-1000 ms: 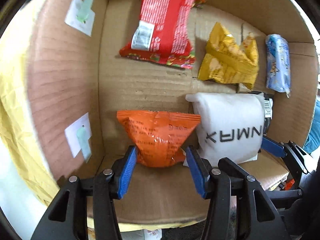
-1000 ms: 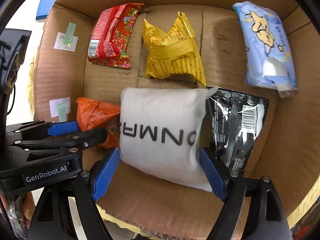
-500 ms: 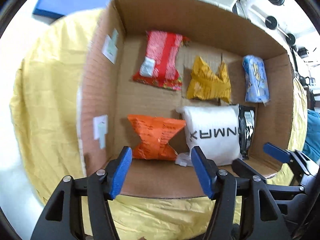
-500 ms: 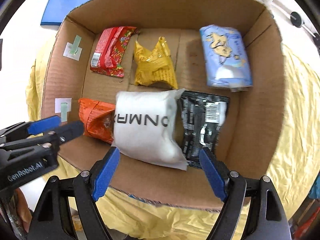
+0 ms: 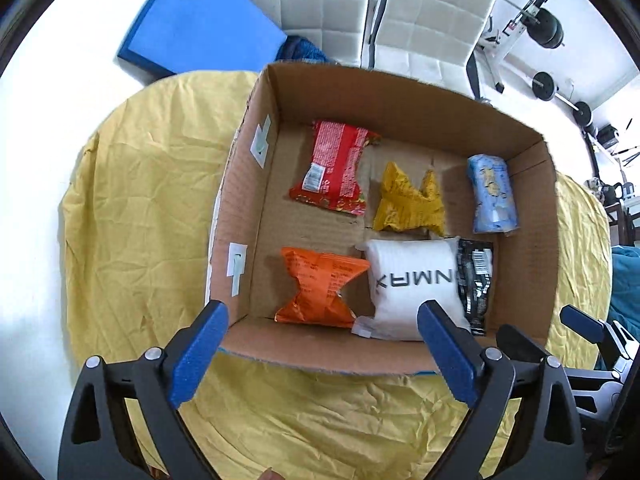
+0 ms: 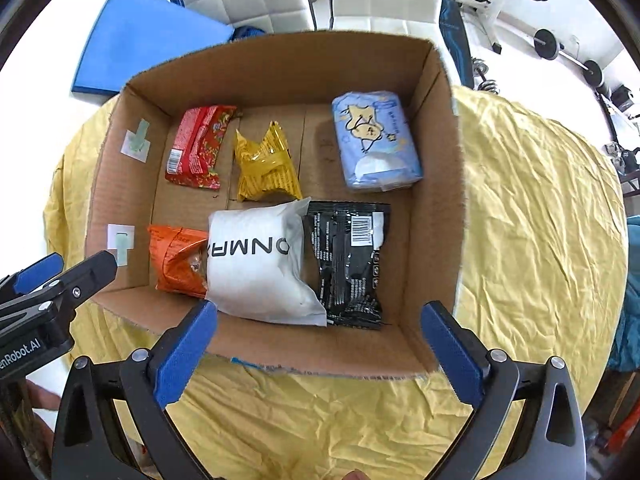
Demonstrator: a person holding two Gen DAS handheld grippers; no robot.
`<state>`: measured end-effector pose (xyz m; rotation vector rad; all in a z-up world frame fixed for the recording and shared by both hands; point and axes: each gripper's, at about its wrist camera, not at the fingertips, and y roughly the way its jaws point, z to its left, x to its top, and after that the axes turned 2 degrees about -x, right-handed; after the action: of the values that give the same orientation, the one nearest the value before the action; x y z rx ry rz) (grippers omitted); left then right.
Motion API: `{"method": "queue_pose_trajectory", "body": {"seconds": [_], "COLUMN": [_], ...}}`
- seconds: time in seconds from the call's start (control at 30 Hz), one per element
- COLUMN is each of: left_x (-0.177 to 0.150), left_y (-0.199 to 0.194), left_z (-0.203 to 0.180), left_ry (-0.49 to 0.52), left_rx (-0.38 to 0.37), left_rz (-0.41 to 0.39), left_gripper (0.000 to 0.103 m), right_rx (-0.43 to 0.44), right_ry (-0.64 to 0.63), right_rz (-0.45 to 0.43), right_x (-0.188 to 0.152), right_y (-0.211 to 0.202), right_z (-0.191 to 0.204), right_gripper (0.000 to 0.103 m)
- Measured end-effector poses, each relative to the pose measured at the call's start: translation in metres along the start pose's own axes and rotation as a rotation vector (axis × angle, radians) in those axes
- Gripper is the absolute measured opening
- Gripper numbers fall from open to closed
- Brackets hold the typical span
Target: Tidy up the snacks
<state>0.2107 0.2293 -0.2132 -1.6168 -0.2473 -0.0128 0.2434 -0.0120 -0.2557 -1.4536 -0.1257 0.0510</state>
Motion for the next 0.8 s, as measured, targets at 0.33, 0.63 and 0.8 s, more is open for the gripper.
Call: {"method": "queue_pose_trajectory", "body": {"seconds": [0.33, 0.63, 0.8], "left_x": [-0.056, -0.103, -0.125], "left_y": [-0.106, -0.189, -0.223], "left_z": [-0.023, -0.033, -0.042], "left_ry": [0.045, 0.066, 0.085], "left_rx": [-0.002, 0.000, 0.002], "left_rz": [-0.201, -0.311, -0.359], "left_gripper": [0.097, 0.097, 0.097], "right_rx": [0.020, 0.055, 0.053], "right_ry": [0.016, -0.003, -0.006], "right_rz": [-0.142, -0.277, -0.352], "right_x": [-0.041, -0.112, -0.144], "right_y": [-0.080, -0.178, -0.222], "right_z": [-0.011, -0.024, -0.031], "right_gripper": [0.103, 0.103, 0.103]}}
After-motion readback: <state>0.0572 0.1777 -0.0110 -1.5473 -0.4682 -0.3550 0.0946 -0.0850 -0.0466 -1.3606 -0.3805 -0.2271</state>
